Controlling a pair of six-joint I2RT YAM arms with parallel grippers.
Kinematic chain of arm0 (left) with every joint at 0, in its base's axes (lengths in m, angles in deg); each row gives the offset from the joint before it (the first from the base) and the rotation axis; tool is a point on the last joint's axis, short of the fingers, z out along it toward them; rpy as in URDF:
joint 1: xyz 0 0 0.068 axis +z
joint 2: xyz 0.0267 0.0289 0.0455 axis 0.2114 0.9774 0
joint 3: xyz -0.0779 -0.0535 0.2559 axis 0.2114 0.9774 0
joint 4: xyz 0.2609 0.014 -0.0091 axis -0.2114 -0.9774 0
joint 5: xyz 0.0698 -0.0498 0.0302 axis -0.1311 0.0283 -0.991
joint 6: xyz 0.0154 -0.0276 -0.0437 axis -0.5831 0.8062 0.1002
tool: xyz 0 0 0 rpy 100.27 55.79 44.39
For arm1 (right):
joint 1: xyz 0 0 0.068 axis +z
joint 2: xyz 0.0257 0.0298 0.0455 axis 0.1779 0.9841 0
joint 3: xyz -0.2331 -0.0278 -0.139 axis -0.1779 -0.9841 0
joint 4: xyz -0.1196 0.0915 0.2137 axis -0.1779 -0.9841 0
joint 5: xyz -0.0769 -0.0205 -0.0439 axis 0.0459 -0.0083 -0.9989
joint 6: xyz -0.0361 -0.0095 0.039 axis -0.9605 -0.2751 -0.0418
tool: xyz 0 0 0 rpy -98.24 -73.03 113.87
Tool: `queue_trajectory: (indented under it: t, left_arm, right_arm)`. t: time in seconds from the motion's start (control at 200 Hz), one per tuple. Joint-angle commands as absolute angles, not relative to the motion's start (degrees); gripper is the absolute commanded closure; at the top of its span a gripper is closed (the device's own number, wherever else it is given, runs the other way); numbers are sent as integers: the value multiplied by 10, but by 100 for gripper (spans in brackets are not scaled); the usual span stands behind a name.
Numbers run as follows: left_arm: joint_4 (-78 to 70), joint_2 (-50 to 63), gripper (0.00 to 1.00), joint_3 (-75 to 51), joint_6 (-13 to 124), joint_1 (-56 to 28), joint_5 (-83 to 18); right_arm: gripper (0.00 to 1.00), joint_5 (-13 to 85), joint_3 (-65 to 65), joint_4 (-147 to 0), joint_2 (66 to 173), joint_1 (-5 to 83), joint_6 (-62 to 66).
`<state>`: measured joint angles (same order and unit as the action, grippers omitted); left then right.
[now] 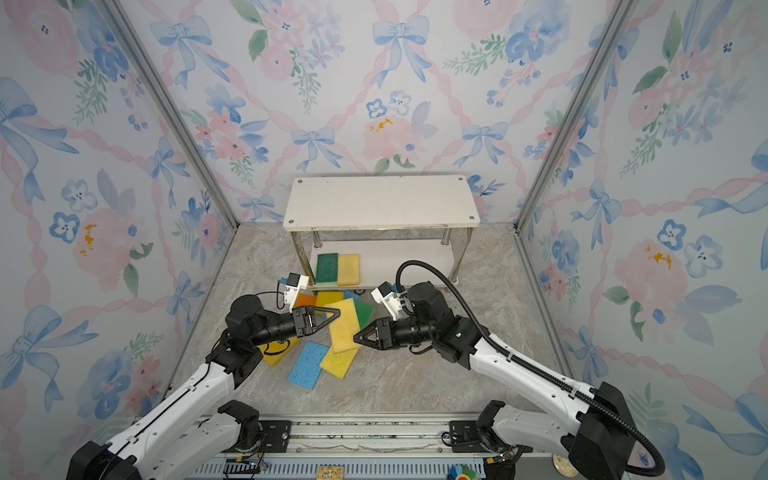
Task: Place and organize the cleaning sponges onto the shelf
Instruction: 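Hold the pale yellow sponge near the left gripper while it holds a yellow sponge, then carry the pale yellow sponge with the right gripper onto the lower shelf tier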
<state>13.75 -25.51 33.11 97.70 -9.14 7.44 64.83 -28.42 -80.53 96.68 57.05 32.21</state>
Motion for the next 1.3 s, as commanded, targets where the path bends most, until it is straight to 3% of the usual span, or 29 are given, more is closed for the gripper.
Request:
queue_trajectory:
  t: [0.0, 0.305, 0.415, 0.455, 0.565, 0.715, 0.79, 0.965, 1.295]
  left_arm:
    - [155, -264, 100, 328, 982, -89, 74]
    - [156, -263, 100, 329, 983, -88, 77]
    - [156, -261, 99, 330, 983, -87, 80]
    - [156, -260, 91, 329, 983, -88, 82]
    - [156, -261, 47, 327, 980, -84, 88]
    - [145, -271, 15, 316, 974, -60, 96]
    - [64, -285, 2, 288, 926, -42, 73]
    - [-166, -307, 2, 187, 771, -23, -72]
    - [-282, -320, 2, 137, 642, 0, -229]
  right_arm:
    - [64, 655, -295, -786, 969, 581, 327]
    - [86, 645, -293, -788, 973, 582, 326]
    - [89, 639, -292, -792, 975, 581, 327]
    - [90, 639, -290, -793, 974, 579, 327]
    - [90, 629, -291, -802, 972, 571, 332]
    - [90, 623, -291, -813, 974, 547, 340]
    - [90, 618, -285, -836, 978, 531, 334]
    - [90, 592, -259, -887, 996, 485, 321]
    - [90, 529, -138, -994, 1085, 437, 241]
